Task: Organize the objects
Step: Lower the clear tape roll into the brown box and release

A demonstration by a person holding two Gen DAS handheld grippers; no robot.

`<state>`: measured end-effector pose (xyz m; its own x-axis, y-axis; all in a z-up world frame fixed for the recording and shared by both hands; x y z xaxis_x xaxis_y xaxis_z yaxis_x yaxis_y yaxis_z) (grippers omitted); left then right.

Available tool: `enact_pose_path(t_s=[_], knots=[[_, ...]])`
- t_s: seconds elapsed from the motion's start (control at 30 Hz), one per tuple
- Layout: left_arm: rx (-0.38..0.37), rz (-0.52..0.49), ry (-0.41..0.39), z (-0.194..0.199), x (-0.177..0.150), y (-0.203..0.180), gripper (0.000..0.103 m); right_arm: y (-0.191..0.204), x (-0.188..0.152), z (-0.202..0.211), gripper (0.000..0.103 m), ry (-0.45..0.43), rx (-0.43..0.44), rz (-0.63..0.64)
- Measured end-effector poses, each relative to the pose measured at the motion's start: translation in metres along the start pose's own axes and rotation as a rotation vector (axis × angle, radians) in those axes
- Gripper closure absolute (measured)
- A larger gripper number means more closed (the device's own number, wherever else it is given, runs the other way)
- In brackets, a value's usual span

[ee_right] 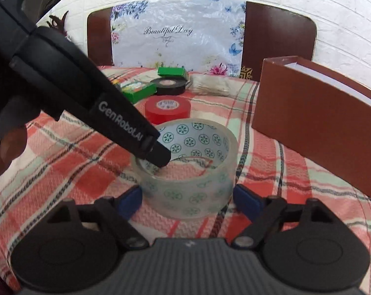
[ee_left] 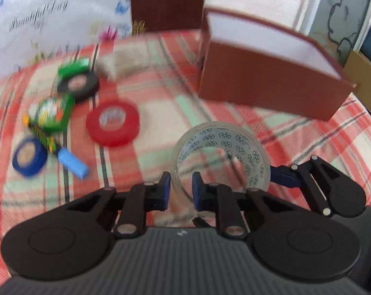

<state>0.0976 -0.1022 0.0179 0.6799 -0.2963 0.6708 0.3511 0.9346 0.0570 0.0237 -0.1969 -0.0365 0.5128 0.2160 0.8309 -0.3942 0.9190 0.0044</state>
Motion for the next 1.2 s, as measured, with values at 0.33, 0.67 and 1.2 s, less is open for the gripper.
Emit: enact_pose_path(t_s=[0.33, 0.67, 1.2], knots=[[-0.127, -0.131, -0.304, 0.023, 0.141, -0.086, 0.083, -0.116, 0.083, 0.025, 0.020, -0.285, -0.347, -0.034], [0.000, -0.104, -0.257, -0.033, 0.144, -0.111, 0.059, -0.175, 0.070, 0.014, 0.008, -0.239, -0.447, -0.129], [0.301, 0.107, -0.119, -0.021, 0.048, 0.072, 0.055, -0.063, 0.058, 0.000, 0.037, -0.164, -0.120, -0.145]])
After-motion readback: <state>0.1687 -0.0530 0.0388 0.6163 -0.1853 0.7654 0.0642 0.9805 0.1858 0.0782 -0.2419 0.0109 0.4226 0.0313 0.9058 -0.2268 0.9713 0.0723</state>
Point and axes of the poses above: each gripper's, at about its wrist camera, not at the fingertips, and z roughly against the way its jaws point, y to its left, x to its top, the point moved 5 cm from there along -z, roughly the way its jaws point, and after that the axes turned 8 degrees about x, right-handed, at the moved point
